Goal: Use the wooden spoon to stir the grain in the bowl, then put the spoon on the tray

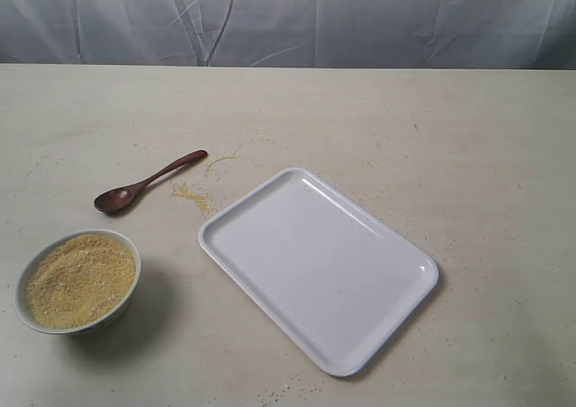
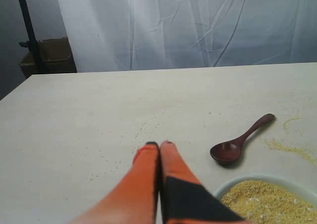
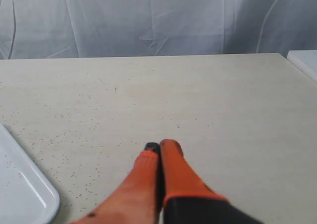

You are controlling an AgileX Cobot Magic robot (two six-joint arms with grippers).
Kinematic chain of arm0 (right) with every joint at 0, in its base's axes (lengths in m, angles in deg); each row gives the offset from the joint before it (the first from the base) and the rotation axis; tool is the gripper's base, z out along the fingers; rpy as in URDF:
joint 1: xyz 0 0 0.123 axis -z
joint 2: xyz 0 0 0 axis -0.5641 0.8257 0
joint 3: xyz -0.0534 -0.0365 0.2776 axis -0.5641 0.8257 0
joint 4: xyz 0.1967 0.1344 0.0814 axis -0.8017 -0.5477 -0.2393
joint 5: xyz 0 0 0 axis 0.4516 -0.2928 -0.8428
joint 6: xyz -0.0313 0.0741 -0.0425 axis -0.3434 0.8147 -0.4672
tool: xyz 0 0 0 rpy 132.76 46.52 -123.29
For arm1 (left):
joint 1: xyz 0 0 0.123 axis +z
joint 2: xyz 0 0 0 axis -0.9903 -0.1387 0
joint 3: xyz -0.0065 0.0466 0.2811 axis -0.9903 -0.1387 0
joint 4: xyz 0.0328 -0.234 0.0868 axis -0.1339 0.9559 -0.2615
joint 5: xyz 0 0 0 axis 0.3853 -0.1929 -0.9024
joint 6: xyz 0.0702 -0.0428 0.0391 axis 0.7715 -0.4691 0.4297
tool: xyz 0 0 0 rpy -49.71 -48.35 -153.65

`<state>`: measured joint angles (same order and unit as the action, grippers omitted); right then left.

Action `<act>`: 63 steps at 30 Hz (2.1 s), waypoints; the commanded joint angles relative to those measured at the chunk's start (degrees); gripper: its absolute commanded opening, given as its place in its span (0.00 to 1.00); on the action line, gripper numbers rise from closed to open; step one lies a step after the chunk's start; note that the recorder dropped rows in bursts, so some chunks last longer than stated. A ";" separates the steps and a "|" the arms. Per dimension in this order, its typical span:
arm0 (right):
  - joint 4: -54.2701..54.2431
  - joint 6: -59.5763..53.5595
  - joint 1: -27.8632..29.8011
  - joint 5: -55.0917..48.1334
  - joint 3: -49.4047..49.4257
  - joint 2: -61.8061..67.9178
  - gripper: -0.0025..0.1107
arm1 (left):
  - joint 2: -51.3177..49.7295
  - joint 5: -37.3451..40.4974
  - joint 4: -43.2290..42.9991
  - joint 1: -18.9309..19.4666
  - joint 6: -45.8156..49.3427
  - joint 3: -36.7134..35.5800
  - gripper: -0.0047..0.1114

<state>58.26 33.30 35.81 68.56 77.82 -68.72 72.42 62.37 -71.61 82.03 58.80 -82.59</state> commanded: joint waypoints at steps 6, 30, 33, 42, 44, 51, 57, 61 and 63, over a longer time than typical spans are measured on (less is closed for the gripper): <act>0.05 -0.08 -0.17 0.56 0.12 -0.37 0.02 | 0.30 -0.68 -0.05 -0.19 -0.02 -0.29 0.04; 0.05 -0.08 -0.17 0.56 0.12 -0.37 0.02 | 0.30 -13.24 0.35 -0.19 -0.02 -0.29 0.04; 0.05 -0.08 -0.17 0.56 0.12 -0.37 0.02 | 0.30 -16.63 -0.04 -0.19 -0.02 -0.29 0.04; 0.05 -0.08 -0.17 0.66 0.12 -0.37 0.02 | 0.30 -24.44 1.12 -0.19 -0.48 -0.29 0.04; 0.05 -0.08 -0.17 0.66 0.12 -0.37 0.02 | 0.30 -26.22 2.40 -0.19 -0.48 -0.29 0.04; 0.05 -0.08 -0.17 0.66 0.12 -0.37 0.02 | -2.59 -16.25 1.51 -0.19 0.58 9.13 0.04; 0.05 -0.08 -0.17 0.66 0.12 -0.37 0.02 | -15.22 -5.77 -6.31 -0.19 0.70 22.19 0.04; 0.05 -0.08 -0.17 0.66 0.12 -0.37 0.02 | -27.00 1.42 -8.15 -0.19 0.70 29.94 0.04; 0.05 -0.08 -0.17 0.66 0.12 -0.37 0.02 | -33.01 4.68 -8.15 -0.19 0.70 33.60 0.04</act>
<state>58.26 33.26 35.81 68.56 77.82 -68.72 47.03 61.95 -79.05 82.04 59.43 -53.44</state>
